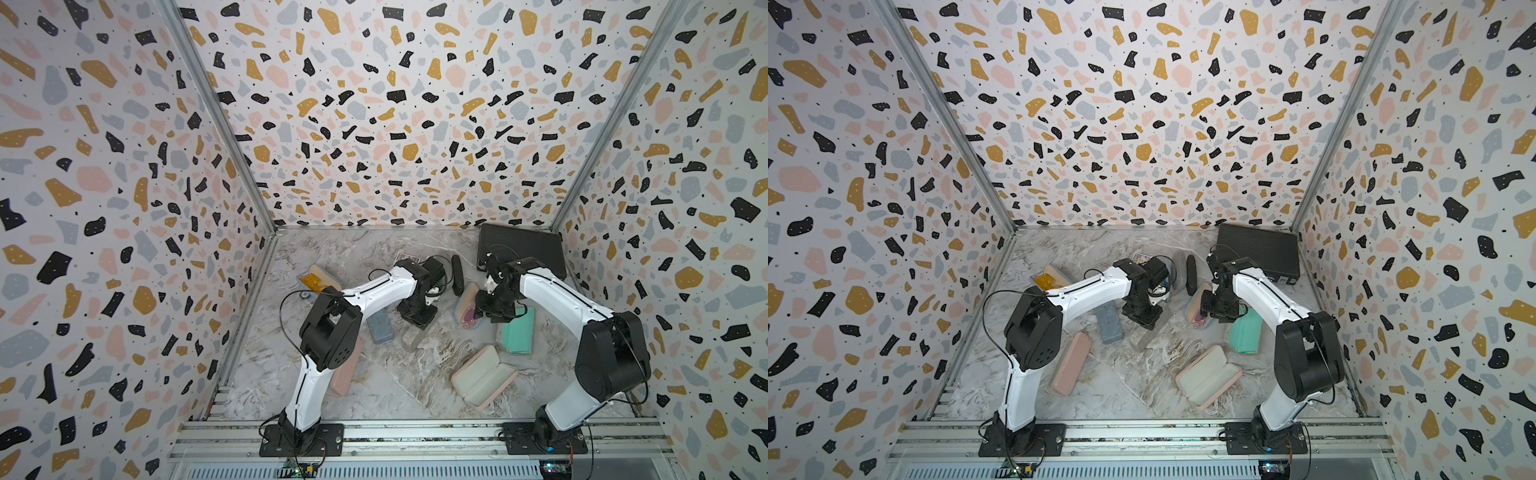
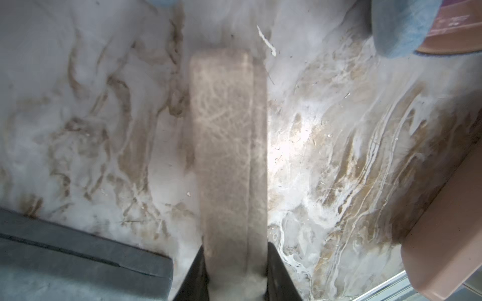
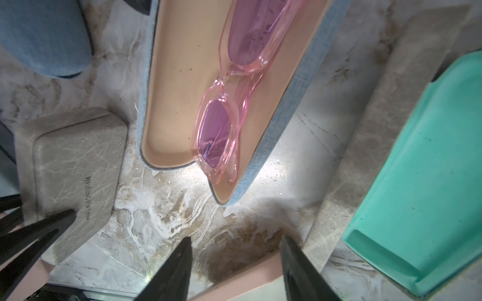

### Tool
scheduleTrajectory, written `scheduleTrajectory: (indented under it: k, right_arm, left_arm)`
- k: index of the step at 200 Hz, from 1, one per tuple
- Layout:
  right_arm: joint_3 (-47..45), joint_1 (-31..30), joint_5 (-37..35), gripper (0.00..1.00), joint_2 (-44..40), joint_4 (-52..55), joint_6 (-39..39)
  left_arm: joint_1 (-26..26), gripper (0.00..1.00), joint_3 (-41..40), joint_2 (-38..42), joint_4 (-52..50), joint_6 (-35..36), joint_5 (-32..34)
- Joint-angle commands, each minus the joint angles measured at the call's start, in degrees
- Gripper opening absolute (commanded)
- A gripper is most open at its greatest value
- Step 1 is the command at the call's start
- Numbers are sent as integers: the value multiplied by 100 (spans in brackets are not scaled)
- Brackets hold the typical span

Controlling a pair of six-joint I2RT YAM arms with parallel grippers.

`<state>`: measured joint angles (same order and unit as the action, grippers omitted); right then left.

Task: Close the glasses case
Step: Move the glasses case to the center of the board.

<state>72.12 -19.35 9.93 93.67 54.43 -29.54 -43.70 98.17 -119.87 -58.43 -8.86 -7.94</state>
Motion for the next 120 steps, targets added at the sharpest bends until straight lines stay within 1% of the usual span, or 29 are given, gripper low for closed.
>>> scheduleTrajectory:
  k: [1, 17, 51, 65, 73, 89, 110, 120]
  right_arm:
    - [-40, 19, 118, 56, -220, 21, -8]
    - [-32, 19, 98, 56, -192, 35, -8]
    - [36, 19, -165, 55, -58, 140, -8]
    - [64, 19, -234, 48, 38, 139, -17]
    - [82, 19, -245, 47, 103, 131, -17]
    - [85, 19, -266, 46, 205, 26, -55]
    - [114, 19, -281, 46, 313, -84, -121]
    - [139, 19, -311, 46, 349, -102, -131]
  left_arm:
    - [171, 15, -257, 71, -54, -236, 507]
    - [358, 13, -341, 177, -58, -399, 578]
    - [887, 13, -617, 424, -45, -598, 580]
    - [1004, 13, -691, 468, -36, -649, 689]
    - [1055, 13, -719, 477, -27, -721, 755]
    - [1195, 13, -790, 493, -16, -955, 804]
    - [1369, 13, -899, 507, 50, -1126, 677]
    - [1404, 16, -932, 517, 68, -1150, 646]
